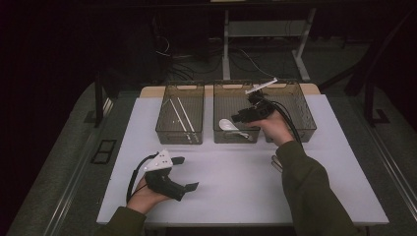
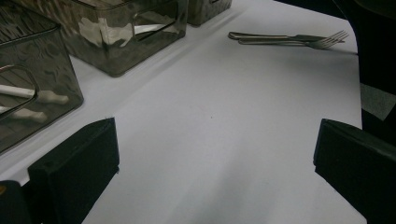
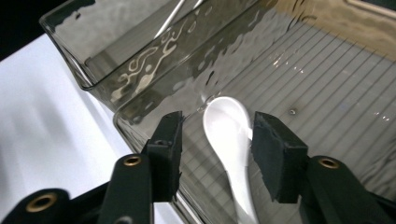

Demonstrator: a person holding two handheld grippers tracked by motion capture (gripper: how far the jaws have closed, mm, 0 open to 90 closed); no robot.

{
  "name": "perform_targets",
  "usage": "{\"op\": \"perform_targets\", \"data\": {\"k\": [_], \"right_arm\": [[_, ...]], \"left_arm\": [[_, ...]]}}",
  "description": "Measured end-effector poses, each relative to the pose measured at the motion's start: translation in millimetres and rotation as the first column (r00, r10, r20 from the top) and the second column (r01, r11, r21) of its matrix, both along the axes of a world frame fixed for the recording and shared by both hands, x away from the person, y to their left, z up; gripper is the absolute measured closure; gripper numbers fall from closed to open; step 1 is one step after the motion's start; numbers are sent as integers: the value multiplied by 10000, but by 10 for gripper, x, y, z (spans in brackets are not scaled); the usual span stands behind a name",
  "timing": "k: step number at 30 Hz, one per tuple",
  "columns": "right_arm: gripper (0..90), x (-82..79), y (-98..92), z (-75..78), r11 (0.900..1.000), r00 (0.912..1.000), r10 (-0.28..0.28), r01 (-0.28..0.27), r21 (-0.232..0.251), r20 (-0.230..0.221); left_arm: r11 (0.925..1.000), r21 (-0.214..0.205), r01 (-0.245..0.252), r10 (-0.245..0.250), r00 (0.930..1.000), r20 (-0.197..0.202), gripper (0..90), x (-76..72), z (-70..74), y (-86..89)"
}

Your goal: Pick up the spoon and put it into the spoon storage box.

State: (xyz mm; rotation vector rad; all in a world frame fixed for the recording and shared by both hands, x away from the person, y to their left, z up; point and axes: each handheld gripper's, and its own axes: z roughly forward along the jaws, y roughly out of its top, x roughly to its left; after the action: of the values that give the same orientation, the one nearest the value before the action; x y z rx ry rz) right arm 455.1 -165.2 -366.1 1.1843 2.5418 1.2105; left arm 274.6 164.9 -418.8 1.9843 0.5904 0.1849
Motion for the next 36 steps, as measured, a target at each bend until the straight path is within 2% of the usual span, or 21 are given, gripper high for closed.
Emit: {"op": "perform_targets", "data": {"k": [4,14,16,23,31,36], "right_arm": [[472,-67,-58,63,9999,9999,-48,47,105,139],[424,-289,-174,143,9992,9977,305,-321,250,605],[423,-346,-201,142,9984,9974,352,-380,425,636],[407,-540,-277,148,9958,9938,712,-757,509,855],[400,-756,-387,132,9954,9912,855,-895,355,1007],[399,-896,-524,57,9960,9919,780,-821,366,1007]], "left_arm": [[10000,2,-23,23,10000,-22,0,0,-1,-3],[10000,3,-37,37,10000,-49,0,-2,-6,-5],[10000,40,-21,21,10000,-42,0,-1,-7,-4],[10000,67,-29,30,10000,-29,0,-3,-5,-3],[10000,51,-44,45,10000,-56,0,0,-8,-5],[10000,73,-16,16,10000,-55,0,3,-12,-10]]}}
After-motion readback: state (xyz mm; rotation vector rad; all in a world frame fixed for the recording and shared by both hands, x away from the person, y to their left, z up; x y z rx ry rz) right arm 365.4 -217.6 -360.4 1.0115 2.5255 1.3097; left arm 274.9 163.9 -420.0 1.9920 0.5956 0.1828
